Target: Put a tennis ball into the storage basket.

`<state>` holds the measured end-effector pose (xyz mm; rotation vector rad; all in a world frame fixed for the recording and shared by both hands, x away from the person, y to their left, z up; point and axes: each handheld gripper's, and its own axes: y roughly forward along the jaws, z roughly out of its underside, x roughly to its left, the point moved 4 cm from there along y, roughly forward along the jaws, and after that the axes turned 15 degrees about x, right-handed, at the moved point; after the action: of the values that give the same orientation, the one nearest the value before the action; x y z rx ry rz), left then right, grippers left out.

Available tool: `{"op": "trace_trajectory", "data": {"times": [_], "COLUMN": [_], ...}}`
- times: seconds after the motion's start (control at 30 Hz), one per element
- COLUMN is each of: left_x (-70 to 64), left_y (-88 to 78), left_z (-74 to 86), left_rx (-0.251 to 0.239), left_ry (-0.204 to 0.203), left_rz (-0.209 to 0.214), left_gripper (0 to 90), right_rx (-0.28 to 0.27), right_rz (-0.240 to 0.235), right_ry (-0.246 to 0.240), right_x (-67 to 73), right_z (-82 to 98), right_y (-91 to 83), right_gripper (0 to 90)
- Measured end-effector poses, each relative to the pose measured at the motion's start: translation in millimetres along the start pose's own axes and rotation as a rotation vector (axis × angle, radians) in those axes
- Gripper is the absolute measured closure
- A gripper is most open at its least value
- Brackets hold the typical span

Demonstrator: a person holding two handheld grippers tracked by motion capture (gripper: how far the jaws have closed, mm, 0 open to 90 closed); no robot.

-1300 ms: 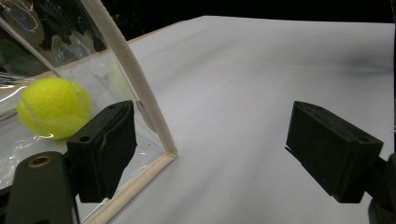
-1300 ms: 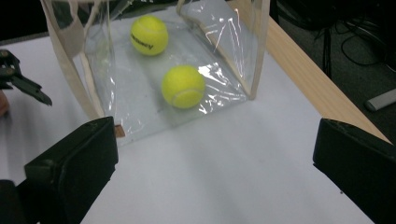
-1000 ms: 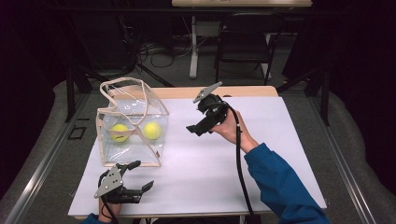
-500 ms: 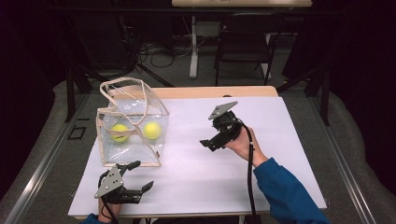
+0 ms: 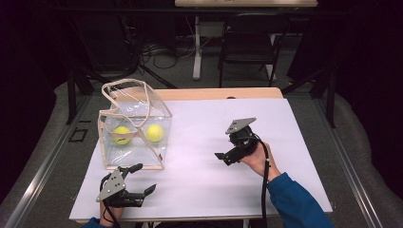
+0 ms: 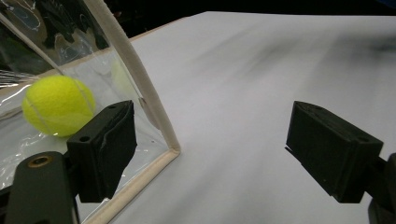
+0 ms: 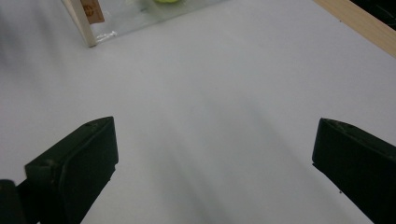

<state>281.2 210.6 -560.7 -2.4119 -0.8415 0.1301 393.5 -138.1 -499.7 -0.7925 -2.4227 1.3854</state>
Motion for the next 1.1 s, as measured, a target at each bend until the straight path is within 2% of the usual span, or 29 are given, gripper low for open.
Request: {"op": "trace_trajectory", "data": {"times": [0.33, 0.57, 1.1], "left_x": [1.1, 1.0, -0.2], "left_y": [1.2, 1.8, 1.9], "left_z": [0.9, 1.4, 1.1], "left_rx": [0.006, 0.011, 0.013], "left_ry": [-0.003, -0.002, 0.006], "left_rz": [0.001, 0.003, 0.004], "left_gripper": [16.1, 16.1, 16.1], "right_rx": [-0.005, -0.017, -0.049], "right_rz": [0.016, 0.027, 0.044], "right_ry": [0.045, 0.053, 0.064], "right_x": [-2.7, -0.7, 7.1], "right_z": [29.6, 50.5, 84.1], "right_y": [2.3, 6.4, 11.9], "right_gripper": [0.0, 0.0, 0.0]}}
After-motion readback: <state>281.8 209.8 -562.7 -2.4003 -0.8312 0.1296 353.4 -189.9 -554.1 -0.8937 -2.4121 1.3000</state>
